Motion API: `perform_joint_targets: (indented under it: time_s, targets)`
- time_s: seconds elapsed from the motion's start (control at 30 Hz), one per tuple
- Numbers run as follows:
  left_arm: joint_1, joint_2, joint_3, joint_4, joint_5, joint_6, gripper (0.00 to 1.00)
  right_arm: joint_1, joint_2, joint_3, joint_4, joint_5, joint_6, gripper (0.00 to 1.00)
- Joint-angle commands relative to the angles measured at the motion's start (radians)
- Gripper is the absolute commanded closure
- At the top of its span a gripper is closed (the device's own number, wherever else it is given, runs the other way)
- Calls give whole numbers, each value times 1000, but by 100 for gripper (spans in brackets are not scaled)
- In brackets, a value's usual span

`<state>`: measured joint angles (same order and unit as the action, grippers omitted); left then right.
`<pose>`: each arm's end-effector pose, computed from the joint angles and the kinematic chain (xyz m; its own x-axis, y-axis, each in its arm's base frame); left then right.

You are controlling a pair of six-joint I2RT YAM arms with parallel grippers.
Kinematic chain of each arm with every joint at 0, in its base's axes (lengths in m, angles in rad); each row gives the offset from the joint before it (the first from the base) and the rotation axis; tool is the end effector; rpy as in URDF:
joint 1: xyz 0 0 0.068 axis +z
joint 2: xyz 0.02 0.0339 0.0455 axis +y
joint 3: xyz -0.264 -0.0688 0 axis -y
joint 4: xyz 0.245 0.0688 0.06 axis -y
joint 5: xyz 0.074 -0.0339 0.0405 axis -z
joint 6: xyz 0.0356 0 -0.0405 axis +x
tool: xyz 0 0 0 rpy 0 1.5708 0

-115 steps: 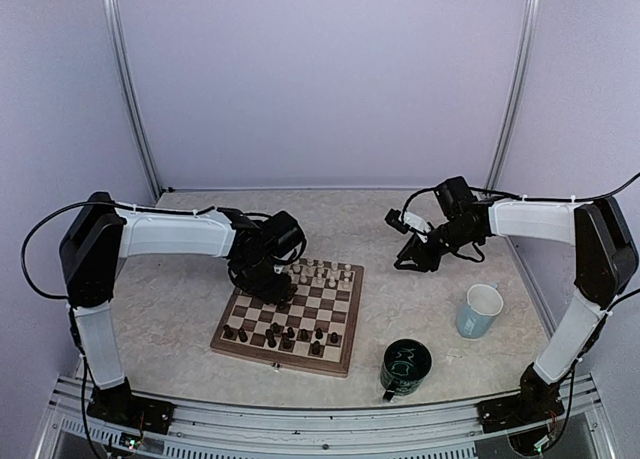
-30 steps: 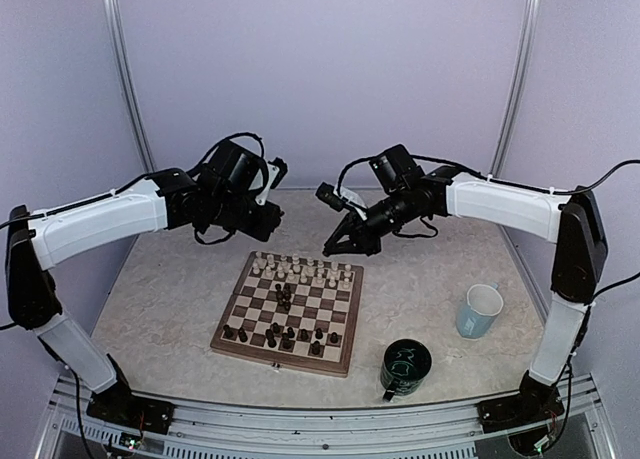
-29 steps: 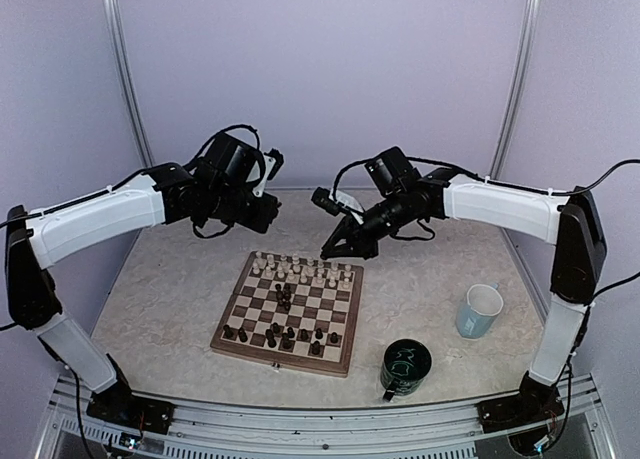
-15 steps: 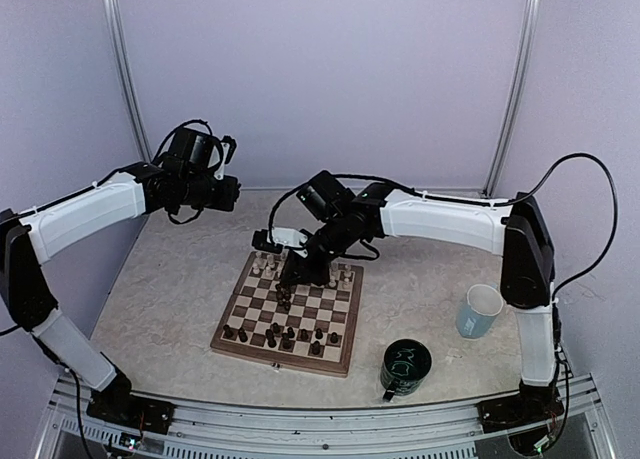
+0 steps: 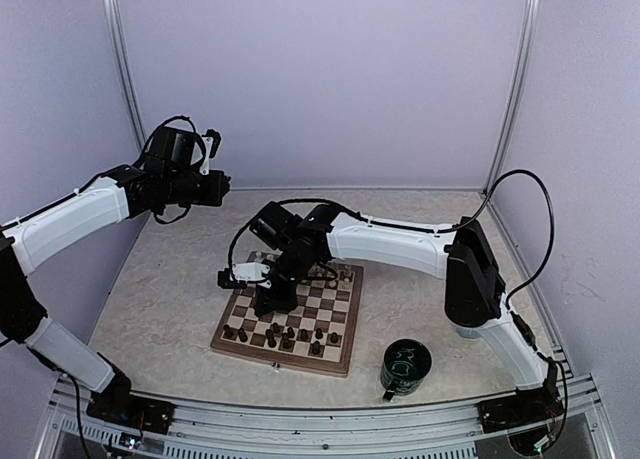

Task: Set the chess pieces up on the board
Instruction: Place the pawn at f7.

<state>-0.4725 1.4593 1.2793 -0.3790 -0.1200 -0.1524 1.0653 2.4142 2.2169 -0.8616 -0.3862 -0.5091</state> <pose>0.3003 -0.1487 0.3330 -0.5216 0.0974 -0.8476 0.2856 0.9561 -0.0660 0.2408 0.4629 0.2066 0.0699 -0.8060 -0.5878 -0.9915 -0.1210 0.0480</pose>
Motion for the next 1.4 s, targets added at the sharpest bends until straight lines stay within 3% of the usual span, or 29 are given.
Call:
perform_joint_targets:
  time_s: [0.0,0.87,1.37]
  targets:
    - [3,-25,-1,22,21,-8,97,27,38,32,-70,26,-29,97]
    - [3,2,-1,13,40,-6,96,42,88,48,-26,50,-6,94]
    - [3,13,2,7,54,-4,96,42,84,56,-26,46,0,80]
